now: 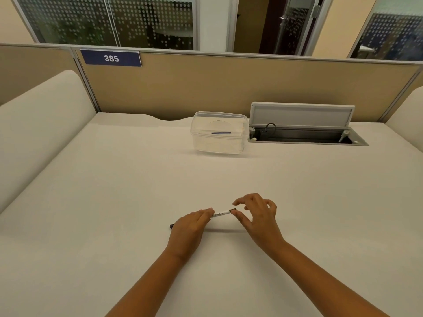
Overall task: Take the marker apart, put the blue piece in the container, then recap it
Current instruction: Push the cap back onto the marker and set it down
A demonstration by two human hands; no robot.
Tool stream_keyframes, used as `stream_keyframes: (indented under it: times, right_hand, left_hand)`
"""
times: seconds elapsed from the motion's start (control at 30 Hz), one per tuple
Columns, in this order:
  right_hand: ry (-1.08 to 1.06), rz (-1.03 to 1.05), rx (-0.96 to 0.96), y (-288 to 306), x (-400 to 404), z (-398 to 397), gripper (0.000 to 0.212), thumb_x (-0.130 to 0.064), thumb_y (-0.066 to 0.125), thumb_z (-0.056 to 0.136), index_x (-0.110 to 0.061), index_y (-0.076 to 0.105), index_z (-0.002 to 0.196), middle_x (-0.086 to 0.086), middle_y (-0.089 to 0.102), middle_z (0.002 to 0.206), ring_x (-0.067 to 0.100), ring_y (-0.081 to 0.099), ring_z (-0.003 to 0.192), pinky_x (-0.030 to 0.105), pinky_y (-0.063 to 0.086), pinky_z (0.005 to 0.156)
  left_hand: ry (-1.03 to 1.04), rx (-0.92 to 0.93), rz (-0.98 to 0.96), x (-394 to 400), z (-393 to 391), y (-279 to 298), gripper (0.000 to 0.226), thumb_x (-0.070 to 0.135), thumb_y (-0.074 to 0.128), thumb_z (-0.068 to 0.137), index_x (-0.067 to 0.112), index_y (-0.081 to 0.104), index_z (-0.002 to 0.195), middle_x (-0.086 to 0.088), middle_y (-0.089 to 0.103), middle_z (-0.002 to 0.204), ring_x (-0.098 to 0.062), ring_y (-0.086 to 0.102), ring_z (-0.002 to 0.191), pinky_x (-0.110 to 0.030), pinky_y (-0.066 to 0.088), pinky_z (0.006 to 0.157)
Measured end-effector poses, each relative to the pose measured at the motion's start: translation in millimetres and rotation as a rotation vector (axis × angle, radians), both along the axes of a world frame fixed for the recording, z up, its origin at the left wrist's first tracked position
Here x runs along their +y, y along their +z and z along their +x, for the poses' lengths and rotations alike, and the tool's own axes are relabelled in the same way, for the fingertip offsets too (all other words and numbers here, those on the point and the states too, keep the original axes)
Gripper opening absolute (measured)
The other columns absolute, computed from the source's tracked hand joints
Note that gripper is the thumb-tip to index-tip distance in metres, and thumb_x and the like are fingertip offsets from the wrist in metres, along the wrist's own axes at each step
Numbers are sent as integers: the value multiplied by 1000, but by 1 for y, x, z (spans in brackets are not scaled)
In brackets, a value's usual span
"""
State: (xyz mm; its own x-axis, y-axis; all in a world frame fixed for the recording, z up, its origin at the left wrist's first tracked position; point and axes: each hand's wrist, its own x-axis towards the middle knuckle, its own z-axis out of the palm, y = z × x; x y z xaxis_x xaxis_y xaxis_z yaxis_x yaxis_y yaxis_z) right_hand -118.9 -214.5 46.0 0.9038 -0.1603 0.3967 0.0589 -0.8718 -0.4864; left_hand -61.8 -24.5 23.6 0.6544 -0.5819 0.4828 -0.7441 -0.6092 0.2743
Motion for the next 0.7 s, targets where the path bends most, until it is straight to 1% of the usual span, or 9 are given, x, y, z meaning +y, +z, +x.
stream_keyframes:
  times: [0.1,0.17,0.23,0.3,0.37,0.43,0.53,0.63,0.7]
  right_hand:
    - [15,-59,-33,0,-2,-1,16,-38,53,88,-29,65,93,-9,56,95,-2,46,94,31,19,92]
    - [18,-42,-11,1,-4,0,21,-41,49,89,-29,66,89,-10,54,92,0,47,91,30,18,91]
    - [26,5,34,0,-3,1,31,-45,40,91,-29,65,82,-13,51,86,0,47,85,31,21,89]
    - [26,43,65,-1,-2,1,34,-49,34,91,-31,61,82,-18,47,86,-4,46,82,30,21,88]
    - [28,61,74,-3,-3,-1,30,-54,36,90,-34,58,91,-22,46,92,-7,47,80,28,20,88]
    - [45,41,73,-3,-3,-3,23,-49,44,90,-33,58,98,-22,46,96,-9,45,78,29,21,88]
    - [43,-34,55,-2,-5,-5,19,-41,48,92,-28,62,93,-15,51,92,-2,44,77,32,25,85]
    - [45,10,104,-1,-1,-6,31,-53,36,89,-32,59,88,-17,54,90,1,49,79,31,25,85]
    - [43,63,111,-2,1,-7,37,-62,33,85,-34,55,96,-21,52,95,-2,50,78,28,24,87]
  left_hand:
    - [-7,-6,4,-1,1,1,51,-3,86,49,10,71,96,0,75,90,-17,71,71,-21,52,53]
    - [-14,-5,6,-1,0,2,52,-3,86,48,11,72,96,1,74,89,-16,70,70,-20,51,53]
    - [-16,-5,11,-1,-1,2,51,-4,85,48,12,72,95,2,74,88,-16,69,67,-18,50,52]
    - [1,4,12,0,-2,4,50,-3,85,49,14,72,95,4,74,89,-15,68,66,-18,50,50]
    - [12,15,2,0,-2,4,51,-3,85,50,13,72,96,3,74,91,-16,69,67,-19,51,50]
    - [10,12,1,0,-1,4,50,-4,84,51,13,72,96,2,74,91,-16,69,66,-19,50,49]
    - [-5,-12,18,-1,-1,4,49,-2,85,50,14,73,94,4,74,88,-16,68,63,-17,48,50]
    - [-11,-18,16,-1,-1,4,48,-2,85,50,14,73,94,4,74,87,-16,67,62,-17,47,51]
    - [-7,-18,15,-1,-1,3,48,-1,86,50,14,72,94,4,74,87,-16,67,62,-17,48,51]
